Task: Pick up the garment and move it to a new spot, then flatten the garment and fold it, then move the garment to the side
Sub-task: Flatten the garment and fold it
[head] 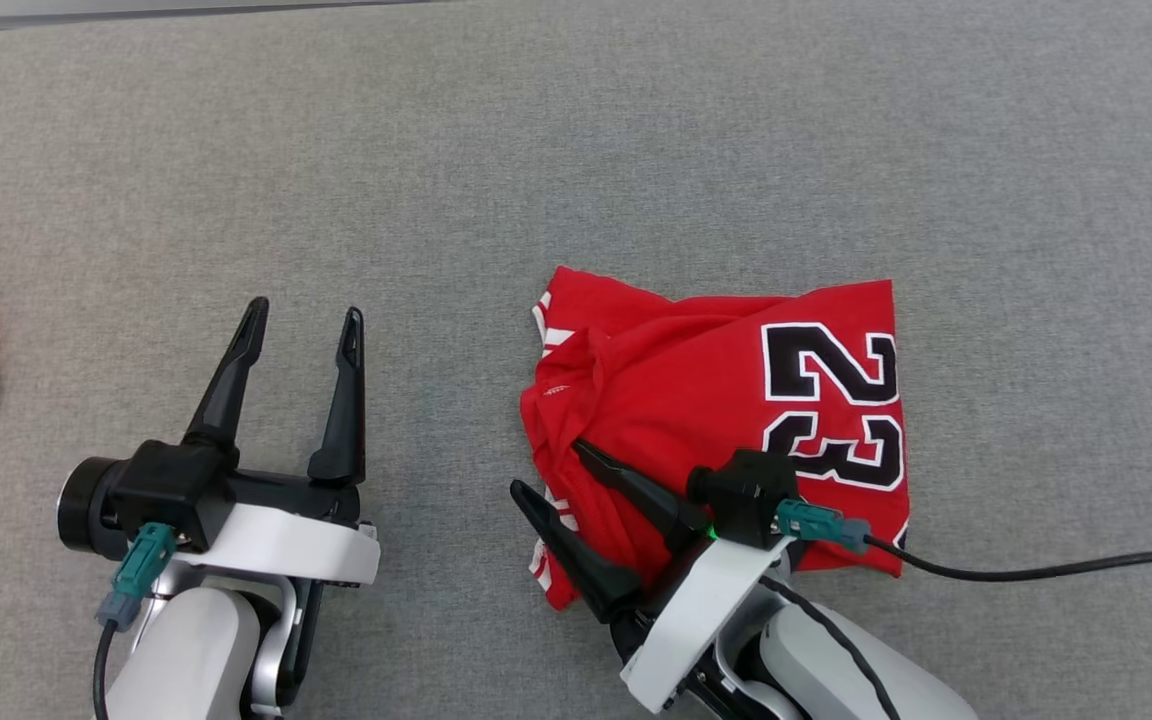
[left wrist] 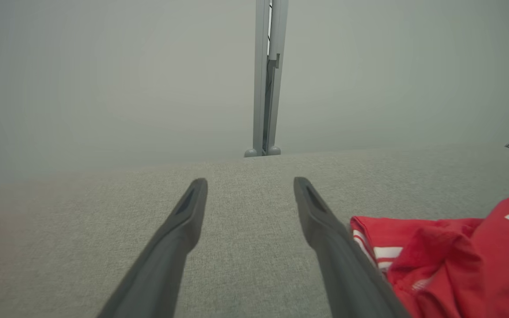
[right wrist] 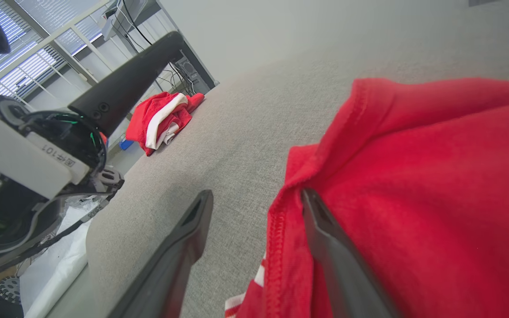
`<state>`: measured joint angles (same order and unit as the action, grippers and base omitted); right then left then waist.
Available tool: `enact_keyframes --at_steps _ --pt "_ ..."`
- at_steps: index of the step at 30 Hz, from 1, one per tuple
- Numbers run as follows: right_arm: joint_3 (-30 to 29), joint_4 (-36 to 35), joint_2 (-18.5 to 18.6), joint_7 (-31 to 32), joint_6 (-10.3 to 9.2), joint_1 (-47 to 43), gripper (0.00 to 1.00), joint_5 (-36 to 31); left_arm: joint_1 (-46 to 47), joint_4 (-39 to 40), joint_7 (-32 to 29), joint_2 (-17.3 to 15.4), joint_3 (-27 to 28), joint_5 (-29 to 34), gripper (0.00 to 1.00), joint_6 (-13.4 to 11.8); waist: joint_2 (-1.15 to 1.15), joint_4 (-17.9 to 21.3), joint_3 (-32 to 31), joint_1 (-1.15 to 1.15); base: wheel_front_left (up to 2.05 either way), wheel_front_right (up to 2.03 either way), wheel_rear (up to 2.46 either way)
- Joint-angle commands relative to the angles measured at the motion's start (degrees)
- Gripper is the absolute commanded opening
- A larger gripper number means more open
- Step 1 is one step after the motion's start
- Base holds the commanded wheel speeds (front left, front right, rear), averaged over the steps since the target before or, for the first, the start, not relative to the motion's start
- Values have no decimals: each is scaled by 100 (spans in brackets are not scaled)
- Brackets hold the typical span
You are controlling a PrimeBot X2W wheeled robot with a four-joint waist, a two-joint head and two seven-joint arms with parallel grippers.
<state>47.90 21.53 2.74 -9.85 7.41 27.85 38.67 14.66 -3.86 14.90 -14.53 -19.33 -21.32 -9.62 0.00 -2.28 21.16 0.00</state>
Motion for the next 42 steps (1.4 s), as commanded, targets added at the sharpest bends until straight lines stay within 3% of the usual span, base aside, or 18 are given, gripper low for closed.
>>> enact_keyframes --at_steps 1,9,15,16,22,30,42 --pt "-69 -86 32 27 14 -78 100 -100 70 4 18 -13 47 11 100 25 0 48 -16 0 0 0 0" --pt "-896 -1243 35 98 14 -760 100 -542 -54 23 18 -62 204 34 100 31 0 267 -90 0 0 0 0" --pt "-2243 -2133 55 354 13 -1366 100 -957 -134 107 18 -144 321 68 100 -37 0 386 -212 0 0 0 0" --pt "-2782 -2323 52 429 13 -1497 100 -1147 -139 156 17 -172 342 72 100 -56 0 413 -255 0 0 0 0" --pt "-4257 -2577 80 575 13 -1647 100 -1721 -281 289 -50 -237 368 75 100 -161 0 497 -416 0 0 0 0" --pt "-4957 -2515 269 629 14 -1845 100 -2153 -527 544 -182 -304 317 109 100 -263 0 502 -658 0 0 0 0" --pt "-5025 -2357 311 506 13 -2262 100 -2276 -970 908 -365 -375 353 21 100 -469 0 485 -951 0 0 0 0"
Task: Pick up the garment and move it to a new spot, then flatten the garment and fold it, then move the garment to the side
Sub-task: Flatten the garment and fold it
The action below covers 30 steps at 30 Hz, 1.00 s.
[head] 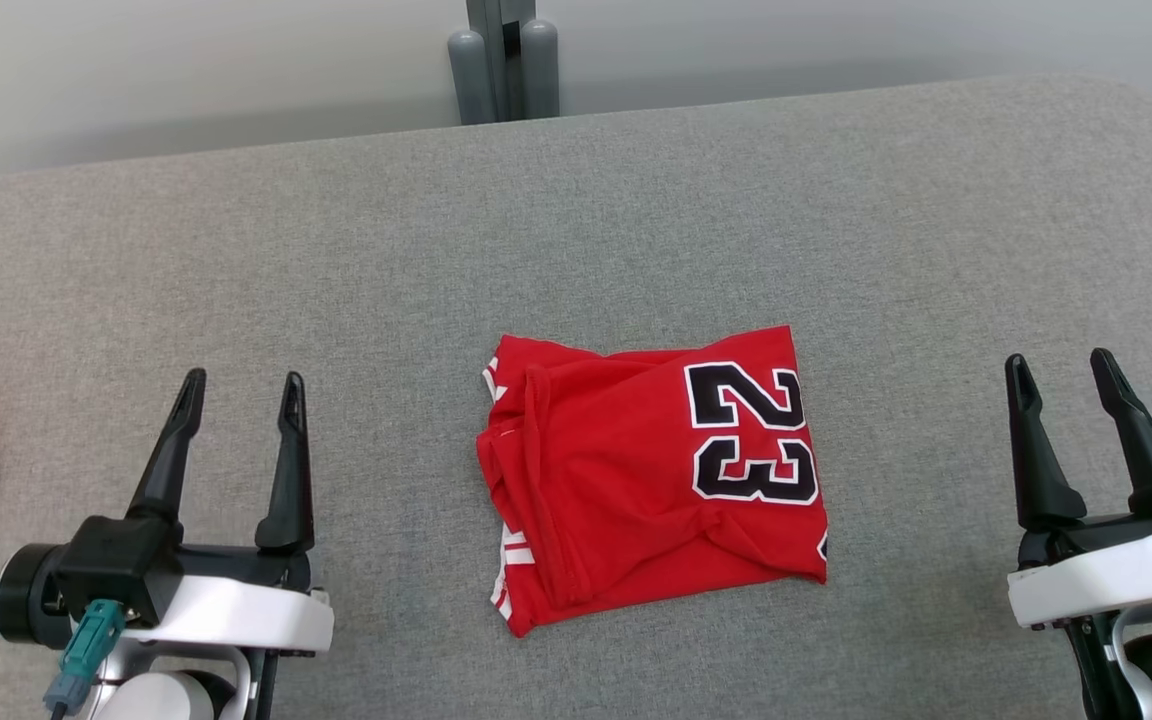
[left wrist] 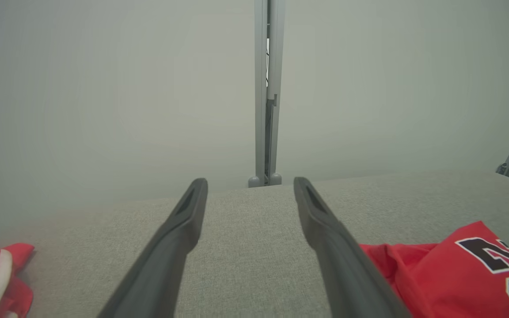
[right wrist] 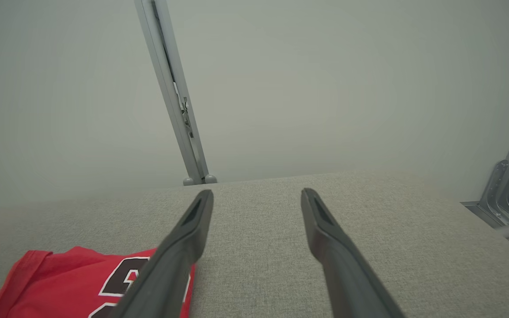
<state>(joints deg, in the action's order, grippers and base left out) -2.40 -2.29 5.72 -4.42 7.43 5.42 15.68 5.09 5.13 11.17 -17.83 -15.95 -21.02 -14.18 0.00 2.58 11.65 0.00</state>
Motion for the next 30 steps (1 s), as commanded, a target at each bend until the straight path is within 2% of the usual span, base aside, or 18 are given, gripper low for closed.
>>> enact_keyframes --at_steps 1,17,18,19,24,30 --pt "14 32 9 -32 11 -20 100 23 -20 36 -3 -54 14 -14 100 -25 0 -1 -5 0 0 0 0" --pt "52 53 118 -52 11 120 100 51 -25 192 -75 -63 -57 17 100 -123 0 -62 88 0 0 0 0" --pt "40 38 126 -98 11 132 40 49 -18 195 -77 -63 -64 22 100 -130 0 -69 97 0 0 0 0" --pt "80 36 163 -73 11 144 0 41 0 201 -82 -62 -70 27 100 -131 0 -82 117 0 0 0 0" --pt "358 95 325 34 11 301 0 52 143 231 -74 -60 -103 40 100 -95 0 -173 261 0 0 0 0" --pt "1201 438 639 197 11 573 0 285 312 193 5 48 -187 27 100 -62 0 -391 565 0 0 0 0"
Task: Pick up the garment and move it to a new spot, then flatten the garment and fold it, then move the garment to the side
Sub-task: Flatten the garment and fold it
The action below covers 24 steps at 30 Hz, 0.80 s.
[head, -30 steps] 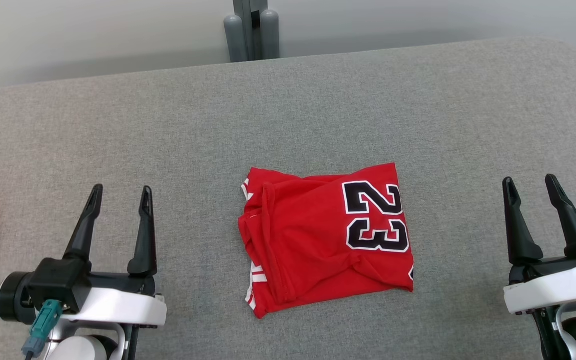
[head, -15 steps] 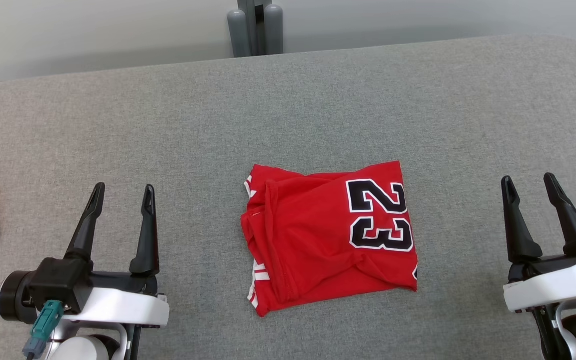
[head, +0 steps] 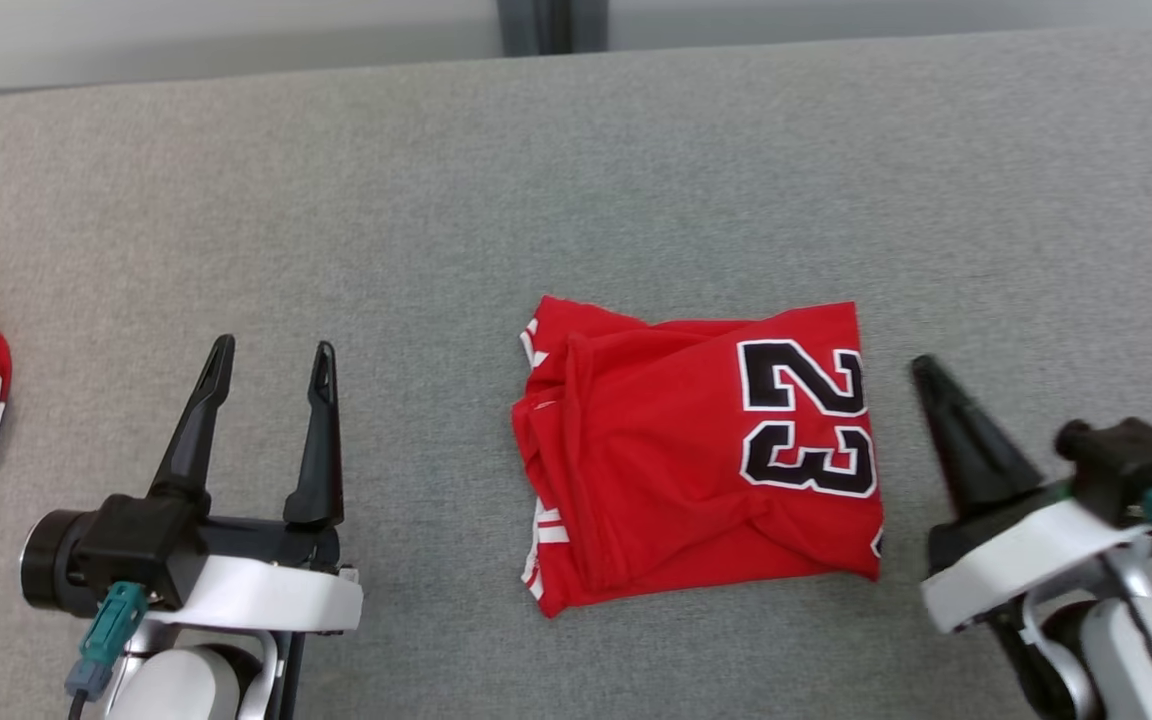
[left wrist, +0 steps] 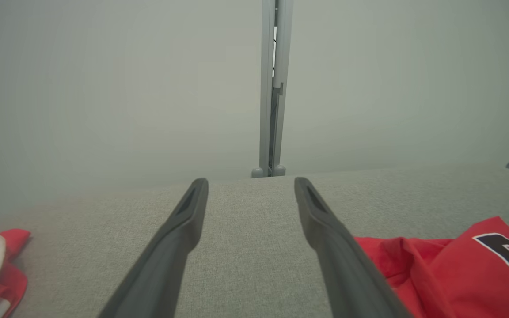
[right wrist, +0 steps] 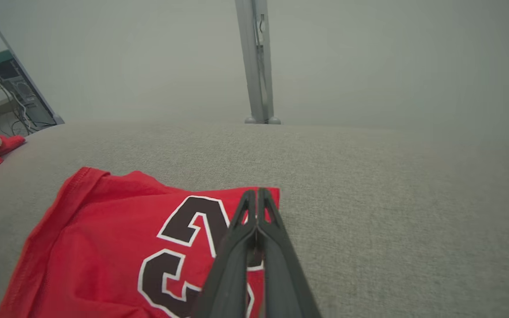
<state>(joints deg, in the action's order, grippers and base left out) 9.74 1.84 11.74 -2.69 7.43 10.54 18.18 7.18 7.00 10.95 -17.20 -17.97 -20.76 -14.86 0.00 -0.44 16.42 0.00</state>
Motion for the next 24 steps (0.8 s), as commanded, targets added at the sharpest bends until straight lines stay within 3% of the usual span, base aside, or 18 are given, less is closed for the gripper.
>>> enact_keyframes --at_steps 1,7,16,24 --pt "173 77 84 44 11 92 0 87 108 -26 42 12 0 -9 100 18 0 -123 131 0 0 0 0" --pt "1181 459 286 52 10 284 0 442 255 -239 185 171 -82 -47 100 96 0 -306 319 0 0 0 0" --pt "2095 1217 475 156 8 517 0 1103 440 -478 317 279 -97 -70 100 204 0 -397 466 0 0 0 0" --pt "2801 1188 734 122 13 370 0 1468 523 -609 377 330 -69 -63 100 271 0 -358 501 0 0 0 0"
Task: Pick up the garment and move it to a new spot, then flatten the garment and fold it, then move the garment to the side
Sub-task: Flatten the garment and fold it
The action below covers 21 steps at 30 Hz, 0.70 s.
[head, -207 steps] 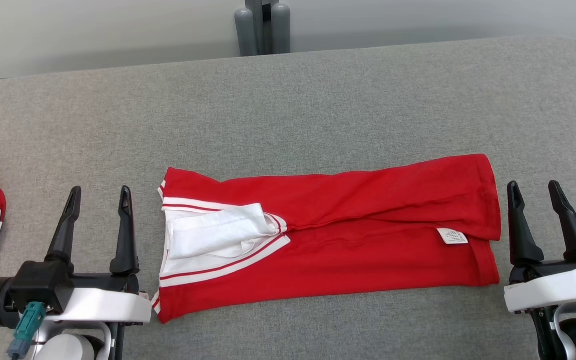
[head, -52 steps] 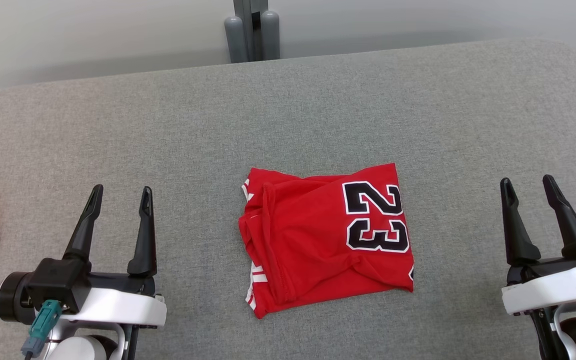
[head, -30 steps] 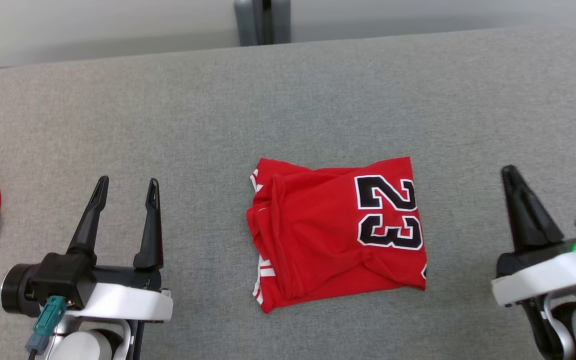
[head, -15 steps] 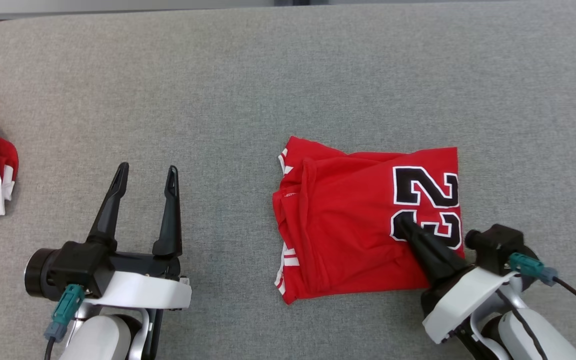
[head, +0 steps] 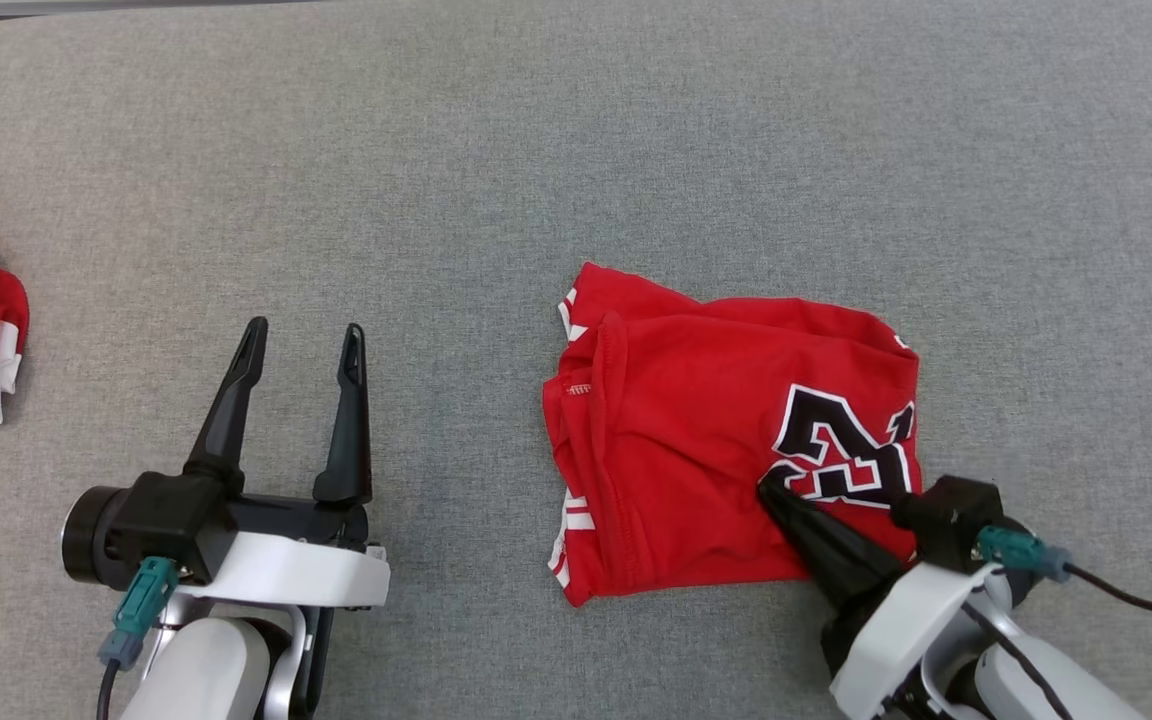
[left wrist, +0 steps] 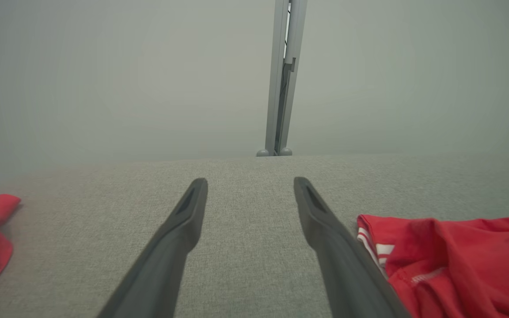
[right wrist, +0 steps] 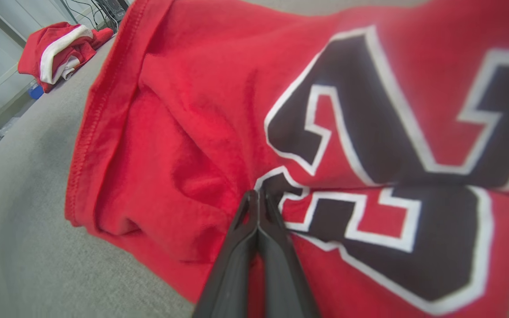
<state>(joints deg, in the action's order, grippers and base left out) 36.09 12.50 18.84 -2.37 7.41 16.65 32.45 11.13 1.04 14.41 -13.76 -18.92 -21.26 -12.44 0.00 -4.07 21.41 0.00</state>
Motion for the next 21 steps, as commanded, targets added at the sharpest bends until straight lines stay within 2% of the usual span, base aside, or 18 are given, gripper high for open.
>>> enact_keyframes --at_steps 1,7,14,17,21 --pt "190 104 56 102 15 -271 0 72 136 -27 38 -12 32 -8 100 33 0 12 5 0 0 0 0" --pt "44 -181 155 134 8 -547 0 221 124 -74 52 18 58 13 100 76 0 57 -3 0 0 0 0" --pt "-47 -521 105 305 8 -872 0 167 66 -136 64 14 99 23 100 110 0 153 -68 0 0 0 0" --pt "-232 -830 65 179 8 -908 0 132 39 -162 67 -17 116 26 100 130 0 200 -129 0 0 0 0" --pt "-827 -1364 -33 -22 9 -968 0 56 -26 -153 70 -93 176 30 100 95 0 303 -243 0 0 0 0"
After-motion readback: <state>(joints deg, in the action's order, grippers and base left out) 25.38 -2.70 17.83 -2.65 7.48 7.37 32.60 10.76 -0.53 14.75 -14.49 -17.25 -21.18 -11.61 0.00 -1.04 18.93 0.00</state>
